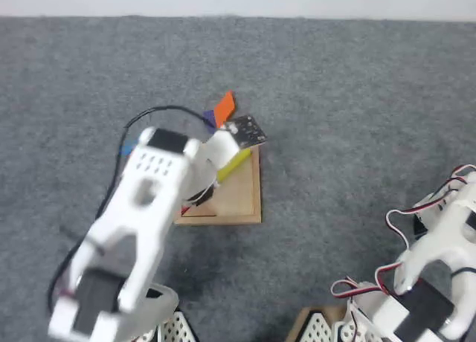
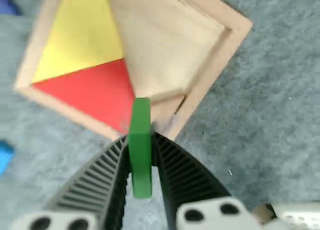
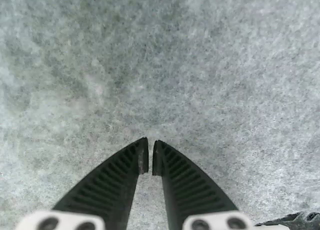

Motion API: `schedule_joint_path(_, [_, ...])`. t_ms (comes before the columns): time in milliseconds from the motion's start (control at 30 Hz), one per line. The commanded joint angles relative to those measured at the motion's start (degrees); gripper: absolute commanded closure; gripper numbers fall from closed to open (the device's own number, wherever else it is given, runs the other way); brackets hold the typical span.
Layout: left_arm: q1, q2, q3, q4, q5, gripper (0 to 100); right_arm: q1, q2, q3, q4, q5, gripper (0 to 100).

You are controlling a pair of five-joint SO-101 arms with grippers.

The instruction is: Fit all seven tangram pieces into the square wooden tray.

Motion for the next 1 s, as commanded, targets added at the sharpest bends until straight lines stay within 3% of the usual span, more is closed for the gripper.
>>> schedule_joint_path(0, [1.23, 11.08, -6.73, -4.40, 2.20, 99, -0.92, -2.77, -2.55, -0.75, 0.79, 96.7])
schedule_joint_path(233, [6.95, 18.55, -6.73, -12.13, 11.52, 99, -1.01, -2.77, -2.55, -0.75, 0.79, 96.7])
schedule_joint_path(467, [7.47, 20.40, -6.37, -15.65, 17.58, 99, -1.01, -2.77, -2.55, -0.75, 0.79, 96.7])
schedule_joint_path(833, [8.53, 20.48, -4.35, -14.42, 17.76, 99, -1.01, -2.77, -2.55, -0.75, 0.79, 96.7])
schedule_joint_path(967, [8.26, 20.48, -4.35, -13.98, 17.93, 89, -1.01, -2.77, -2.55, -0.75, 0.79, 96.7])
